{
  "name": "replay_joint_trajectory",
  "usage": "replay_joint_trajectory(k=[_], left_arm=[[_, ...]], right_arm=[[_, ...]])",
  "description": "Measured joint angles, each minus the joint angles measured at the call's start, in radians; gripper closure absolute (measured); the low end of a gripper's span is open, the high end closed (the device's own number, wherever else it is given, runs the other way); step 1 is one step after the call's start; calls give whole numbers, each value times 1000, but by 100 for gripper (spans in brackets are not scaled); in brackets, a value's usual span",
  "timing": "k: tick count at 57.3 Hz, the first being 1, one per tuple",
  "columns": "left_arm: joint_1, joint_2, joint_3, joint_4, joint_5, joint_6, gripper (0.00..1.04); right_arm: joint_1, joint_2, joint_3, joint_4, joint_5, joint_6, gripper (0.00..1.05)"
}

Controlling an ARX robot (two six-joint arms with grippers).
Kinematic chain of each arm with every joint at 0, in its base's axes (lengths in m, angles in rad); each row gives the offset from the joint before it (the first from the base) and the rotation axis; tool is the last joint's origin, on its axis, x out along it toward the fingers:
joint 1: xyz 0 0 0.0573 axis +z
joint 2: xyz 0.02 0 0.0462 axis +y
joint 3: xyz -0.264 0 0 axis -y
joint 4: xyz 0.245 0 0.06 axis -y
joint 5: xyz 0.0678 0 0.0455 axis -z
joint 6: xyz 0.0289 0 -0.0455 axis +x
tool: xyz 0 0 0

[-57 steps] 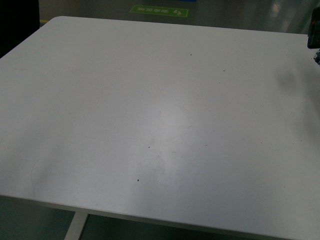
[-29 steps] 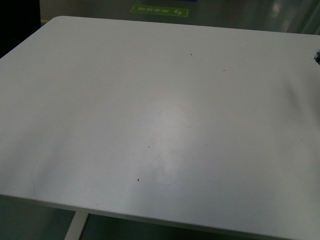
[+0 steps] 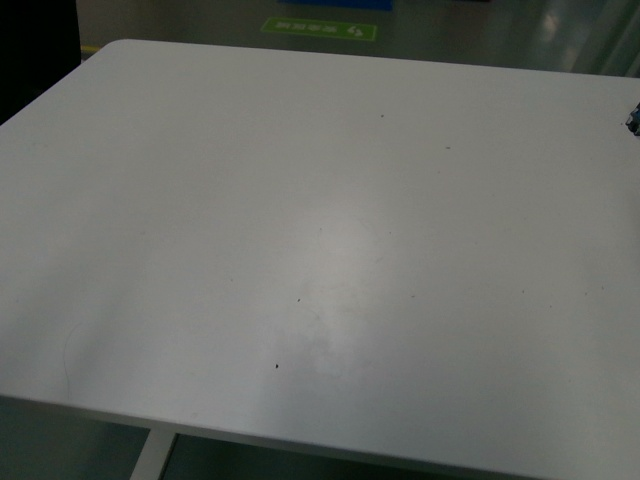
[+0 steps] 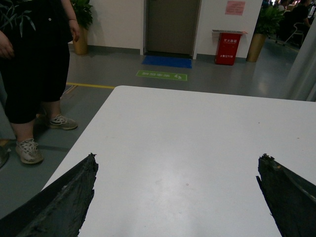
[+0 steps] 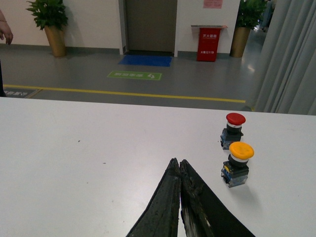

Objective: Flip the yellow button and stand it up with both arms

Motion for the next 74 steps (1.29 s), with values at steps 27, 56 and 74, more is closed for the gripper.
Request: replay_joint_trajectory(k=[27, 56, 74], left_arm=[[0, 0, 0, 0, 0, 0, 7], [0, 0, 0, 0, 0, 0, 7], [0, 0, 0, 0, 0, 0, 7]], right_arm=[[0, -379, -142, -241, 0, 0, 101], [0, -756, -183, -565, 0, 0, 101], [0, -948, -184, -745, 0, 0, 101]])
